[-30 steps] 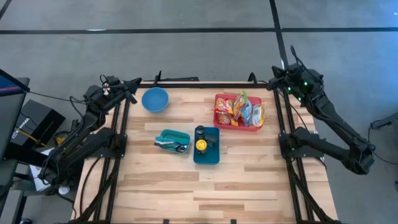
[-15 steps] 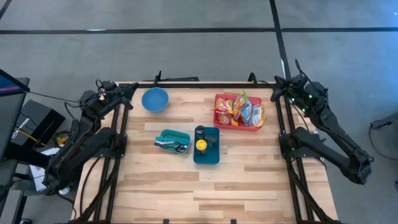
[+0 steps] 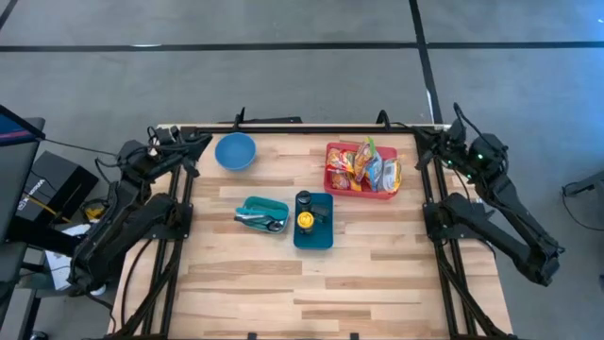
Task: Pick & Place Food Item
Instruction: Return to Home Position
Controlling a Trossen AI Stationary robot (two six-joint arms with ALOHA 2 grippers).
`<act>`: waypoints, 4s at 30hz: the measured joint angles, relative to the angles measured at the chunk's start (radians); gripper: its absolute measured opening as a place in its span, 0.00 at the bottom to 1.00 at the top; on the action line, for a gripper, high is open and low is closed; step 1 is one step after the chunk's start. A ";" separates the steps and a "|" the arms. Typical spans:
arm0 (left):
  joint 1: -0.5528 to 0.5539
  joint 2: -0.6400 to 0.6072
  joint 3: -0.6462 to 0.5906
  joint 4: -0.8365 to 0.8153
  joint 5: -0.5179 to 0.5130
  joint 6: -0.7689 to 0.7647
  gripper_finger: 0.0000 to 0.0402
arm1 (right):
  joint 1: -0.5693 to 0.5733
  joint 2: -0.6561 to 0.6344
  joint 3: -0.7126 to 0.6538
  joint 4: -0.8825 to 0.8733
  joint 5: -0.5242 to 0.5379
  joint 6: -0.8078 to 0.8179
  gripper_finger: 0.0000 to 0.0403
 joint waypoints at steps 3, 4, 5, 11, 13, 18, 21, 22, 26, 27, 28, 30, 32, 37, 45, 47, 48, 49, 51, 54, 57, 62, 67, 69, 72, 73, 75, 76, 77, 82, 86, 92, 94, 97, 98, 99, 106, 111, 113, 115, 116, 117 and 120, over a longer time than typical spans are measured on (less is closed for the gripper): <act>0.000 -0.020 0.000 -0.001 0.003 0.002 0.00 | 0.015 -0.052 0.000 0.004 0.000 -0.003 0.00; 0.000 -0.028 0.000 -0.001 0.003 0.002 0.00 | 0.020 -0.070 0.000 0.006 0.000 -0.003 0.00; 0.000 -0.034 0.000 0.000 0.006 0.002 0.00 | 0.025 -0.086 0.001 0.006 0.000 -0.003 0.00; 0.000 -0.066 0.000 -0.006 0.012 0.002 0.00 | 0.031 -0.169 0.001 -0.016 0.002 0.005 0.00; 0.000 -0.076 0.000 -0.009 0.012 0.003 0.00 | 0.031 -0.194 0.001 -0.025 0.003 0.005 0.00; 0.000 -0.109 0.000 -0.021 0.012 0.008 0.00 | 0.031 -0.276 0.001 -0.058 0.035 0.001 0.00; 0.000 -0.127 0.000 -0.021 0.012 0.009 0.00 | 0.031 -0.310 0.002 -0.078 0.050 0.000 0.00; 0.000 -0.132 0.000 -0.023 0.012 0.009 0.00 | 0.031 -0.310 0.003 -0.081 0.050 0.001 0.00; 0.000 -0.166 0.000 -0.056 0.012 0.010 0.00 | 0.032 -0.310 -0.021 -0.091 0.072 -0.009 0.00; 0.000 -0.177 0.000 -0.073 0.012 0.010 0.00 | 0.032 -0.310 -0.029 -0.082 0.071 -0.010 0.00; 0.000 -0.187 0.000 -0.084 0.012 0.010 0.00 | 0.032 -0.310 -0.040 -0.081 0.072 -0.011 0.00; 0.000 -0.212 0.000 -0.101 0.012 0.010 0.00 | 0.032 -0.310 -0.072 -0.050 0.085 -0.011 0.00; 0.000 -0.237 0.000 -0.116 0.012 0.010 0.00 | 0.032 -0.310 -0.105 -0.002 0.086 -0.006 0.00; 0.000 -0.287 0.000 -0.134 0.013 0.010 0.00 | 0.032 -0.310 -0.200 0.149 0.079 0.028 0.00; 0.000 -0.287 -0.001 -0.171 0.013 0.033 0.00 | 0.032 -0.311 -0.311 0.271 0.078 0.051 0.00; 0.000 -0.287 -0.010 -0.165 0.005 0.034 0.00 | 0.033 -0.311 -0.343 0.297 0.078 0.052 0.00; 0.000 -0.287 -0.021 -0.156 0.004 0.034 0.00 | 0.033 -0.311 -0.361 0.323 0.078 0.057 0.00; 0.000 -0.287 -0.034 -0.141 0.003 0.033 0.00 | 0.033 -0.311 -0.377 0.346 0.078 0.067 0.00; 0.000 -0.287 -0.066 -0.093 -0.015 0.033 0.00 | 0.033 -0.311 -0.407 0.381 0.078 0.077 0.00; 0.000 -0.281 -0.126 -0.012 -0.040 0.032 0.00 | 0.032 -0.311 -0.452 0.425 0.078 0.091 0.00; 0.000 -0.273 -0.193 0.074 -0.047 0.027 0.00 | 0.032 -0.311 -0.480 0.440 0.079 0.095 0.00; 0.000 -0.259 -0.296 0.190 -0.050 0.019 0.00 | 0.032 -0.311 -0.525 0.445 0.079 0.095 0.00; 0.000 -0.246 -0.358 0.223 -0.050 0.019 0.00 | 0.032 -0.311 -0.528 0.377 0.079 0.068 0.00; 0.000 -0.239 -0.375 0.224 -0.050 0.024 0.00 | 0.032 -0.311 -0.528 0.341 0.080 0.054 0.00; 0.000 -0.223 -0.376 0.194 -0.050 0.048 0.00 | 0.032 -0.310 -0.528 0.262 0.081 0.017 0.00; 0.000 -0.216 -0.376 0.183 -0.050 0.051 0.00 | 0.032 -0.309 -0.528 0.243 0.086 0.007 0.00; 0.000 -0.199 -0.376 0.172 -0.050 0.052 0.00 | 0.032 -0.300 -0.528 0.239 0.111 -0.001 0.00; 0.000 -0.191 -0.376 0.170 -0.053 0.052 0.00 | 0.032 -0.294 -0.528 0.238 0.115 -0.001 0.00; 0.000 -0.180 -0.376 0.171 -0.061 0.052 0.00 | 0.032 -0.288 -0.528 0.237 0.120 -0.003 0.00; 0.000 -0.128 -0.376 0.165 -0.162 0.054 0.00 | 0.029 -0.259 -0.528 0.232 0.162 -0.003 0.00; 0.000 -0.122 -0.376 0.167 -0.193 0.070 0.00 | 0.029 -0.238 -0.528 0.233 0.166 -0.003 0.00; 0.000 -0.122 -0.376 0.166 -0.242 0.070 0.00 | 0.029 -0.224 -0.528 0.235 0.189 -0.003 0.00; 0.000 -0.122 -0.376 0.166 -0.241 0.070 0.00 | 0.029 -0.224 -0.528 0.235 0.189 -0.003 0.00; 0.000 -0.122 -0.376 0.166 -0.240 0.070 0.00 | 0.029 -0.224 -0.528 0.235 0.189 -0.003 0.00; 0.000 -0.122 -0.376 0.166 -0.239 0.070 0.00 | 0.029 -0.224 -0.528 0.235 0.189 -0.003 0.00; 0.000 -0.122 -0.376 0.166 -0.239 0.070 0.00 | 0.029 -0.224 -0.528 0.235 0.189 -0.003 0.00; 0.000 -0.122 -0.376 0.166 -0.238 0.070 0.00 | 0.030 -0.224 -0.528 0.235 0.188 -0.003 0.00; 0.000 -0.122 -0.376 0.166 -0.238 0.070 0.00 | 0.030 -0.224 -0.528 0.235 0.187 -0.003 0.00; 0.000 -0.122 -0.376 0.166 -0.238 0.070 0.00 | 0.030 -0.224 -0.528 0.235 0.187 -0.003 0.00; 0.000 -0.122 -0.376 0.166 -0.238 0.070 0.00 | 0.030 -0.224 -0.528 0.235 0.187 -0.003 0.00; 0.000 -0.122 -0.376 0.166 -0.237 0.070 0.00 | 0.030 -0.224 -0.528 0.235 0.187 -0.003 0.00; 0.000 -0.122 -0.376 0.166 -0.237 0.070 0.00 | 0.030 -0.224 -0.528 0.235 0.187 -0.003 0.00; 0.000 -0.122 -0.376 0.166 -0.237 0.070 0.00 | 0.030 -0.224 -0.528 0.235 0.187 -0.003 0.00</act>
